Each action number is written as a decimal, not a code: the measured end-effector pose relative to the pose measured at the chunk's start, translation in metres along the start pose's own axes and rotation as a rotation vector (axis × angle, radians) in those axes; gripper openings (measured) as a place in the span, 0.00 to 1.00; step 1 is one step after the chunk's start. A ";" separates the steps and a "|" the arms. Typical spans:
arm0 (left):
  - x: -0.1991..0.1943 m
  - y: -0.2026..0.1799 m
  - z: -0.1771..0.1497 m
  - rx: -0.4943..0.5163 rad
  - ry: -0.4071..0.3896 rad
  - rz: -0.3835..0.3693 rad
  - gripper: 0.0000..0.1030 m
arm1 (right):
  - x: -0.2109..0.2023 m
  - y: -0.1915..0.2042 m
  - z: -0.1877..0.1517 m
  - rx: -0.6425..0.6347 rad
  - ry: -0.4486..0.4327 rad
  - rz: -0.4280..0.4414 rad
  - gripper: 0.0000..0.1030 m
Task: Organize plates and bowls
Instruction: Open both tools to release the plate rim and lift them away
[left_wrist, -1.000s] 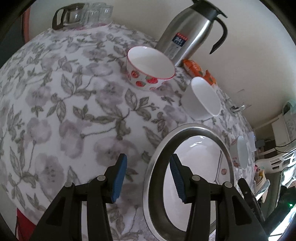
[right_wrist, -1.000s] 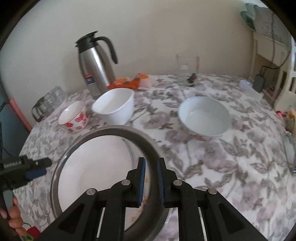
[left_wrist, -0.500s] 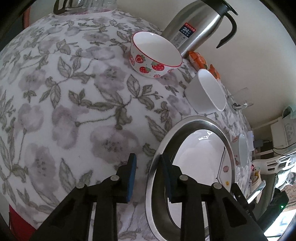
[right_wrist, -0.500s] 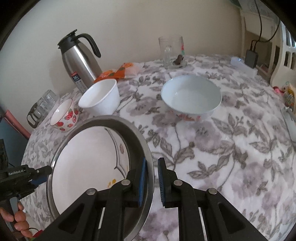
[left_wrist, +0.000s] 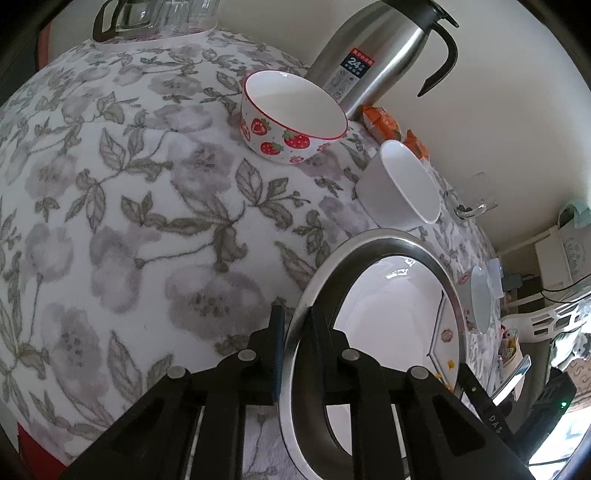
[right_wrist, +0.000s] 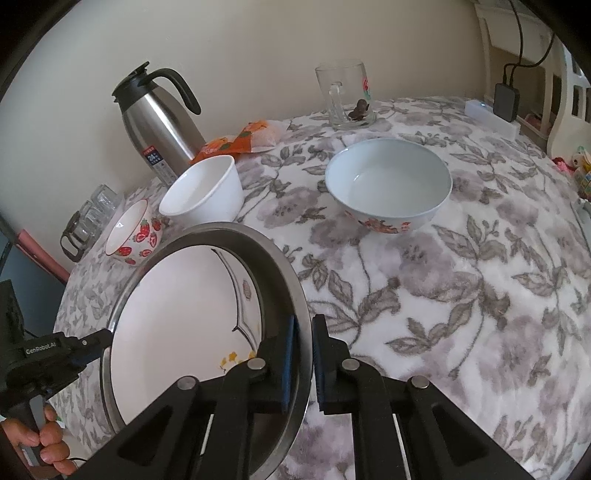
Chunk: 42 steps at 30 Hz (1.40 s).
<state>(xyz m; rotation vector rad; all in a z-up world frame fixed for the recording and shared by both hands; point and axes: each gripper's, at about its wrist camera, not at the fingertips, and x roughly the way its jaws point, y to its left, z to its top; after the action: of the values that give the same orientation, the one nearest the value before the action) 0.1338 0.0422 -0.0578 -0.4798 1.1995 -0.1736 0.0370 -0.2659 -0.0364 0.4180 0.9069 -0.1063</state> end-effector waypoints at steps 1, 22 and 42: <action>0.000 0.000 0.001 -0.001 -0.001 -0.002 0.14 | 0.000 0.000 0.001 0.002 0.000 0.001 0.10; -0.024 -0.025 -0.003 0.100 -0.011 -0.042 0.14 | -0.028 0.021 0.014 -0.042 -0.055 0.065 0.12; -0.016 -0.024 -0.010 0.056 0.067 -0.044 0.32 | -0.003 0.007 0.007 0.053 0.052 0.090 0.13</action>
<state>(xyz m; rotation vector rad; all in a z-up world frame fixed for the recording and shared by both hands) 0.1213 0.0242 -0.0367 -0.4551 1.2474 -0.2622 0.0418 -0.2620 -0.0281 0.5116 0.9364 -0.0371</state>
